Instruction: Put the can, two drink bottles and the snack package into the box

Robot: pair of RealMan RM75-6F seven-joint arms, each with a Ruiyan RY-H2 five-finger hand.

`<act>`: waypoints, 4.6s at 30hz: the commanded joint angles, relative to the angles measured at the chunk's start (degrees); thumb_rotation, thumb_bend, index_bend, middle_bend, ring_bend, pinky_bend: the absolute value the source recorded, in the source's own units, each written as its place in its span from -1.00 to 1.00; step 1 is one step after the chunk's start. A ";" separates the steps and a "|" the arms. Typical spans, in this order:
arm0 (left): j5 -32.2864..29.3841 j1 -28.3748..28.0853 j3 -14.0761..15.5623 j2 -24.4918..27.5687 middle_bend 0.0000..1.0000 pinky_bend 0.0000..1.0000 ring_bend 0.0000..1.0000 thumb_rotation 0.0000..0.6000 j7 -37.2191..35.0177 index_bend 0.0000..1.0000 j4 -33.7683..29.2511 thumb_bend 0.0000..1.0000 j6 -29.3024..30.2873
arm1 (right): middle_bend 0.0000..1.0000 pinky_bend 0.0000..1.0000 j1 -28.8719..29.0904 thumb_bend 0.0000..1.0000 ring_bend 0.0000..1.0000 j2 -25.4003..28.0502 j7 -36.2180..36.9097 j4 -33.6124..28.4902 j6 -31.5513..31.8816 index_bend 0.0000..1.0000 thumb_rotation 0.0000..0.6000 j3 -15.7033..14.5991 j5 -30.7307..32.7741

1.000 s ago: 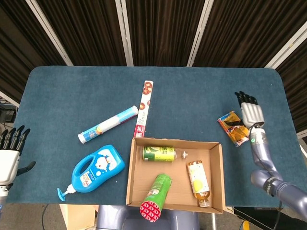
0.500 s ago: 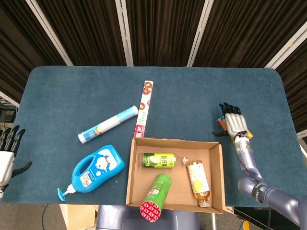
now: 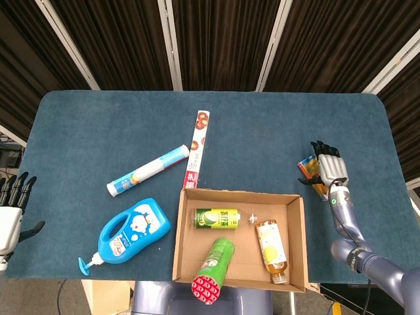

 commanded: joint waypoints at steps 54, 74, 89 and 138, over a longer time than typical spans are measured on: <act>1.50 1.14 -0.38 -0.25 -1.00 -0.90 -1.00 1.00 1.50 -0.90 -0.11 -0.82 4.44 | 0.14 0.65 0.35 -0.19 0.39 1.94 -1.98 -3.68 4.09 0.25 1.00 5.71 -6.21; 4.46 1.78 0.73 1.96 -1.00 -0.90 -1.00 1.00 -3.28 -0.87 -1.22 -0.82 6.31 | 0.14 0.65 -2.44 -0.19 0.38 22.43 -30.53 -61.72 25.97 0.25 1.00 9.75 5.71; 6.29 2.70 0.86 3.77 -1.00 -0.90 -1.00 1.00 -9.19 -0.89 0.20 -0.82 9.36 | 0.09 0.61 -10.49 -0.22 0.33 15.04 -39.87 -77.98 40.48 0.20 1.00 -5.92 -8.70; 3.58 2.13 0.71 0.80 -1.00 -0.88 -1.00 1.00 -1.57 -0.98 -0.89 -0.83 4.39 | -1.00 -1.00 -28.90 -0.89 -1.00 21.88 -19.25 -44.58 48.07 -1.00 1.00 -9.41 -22.58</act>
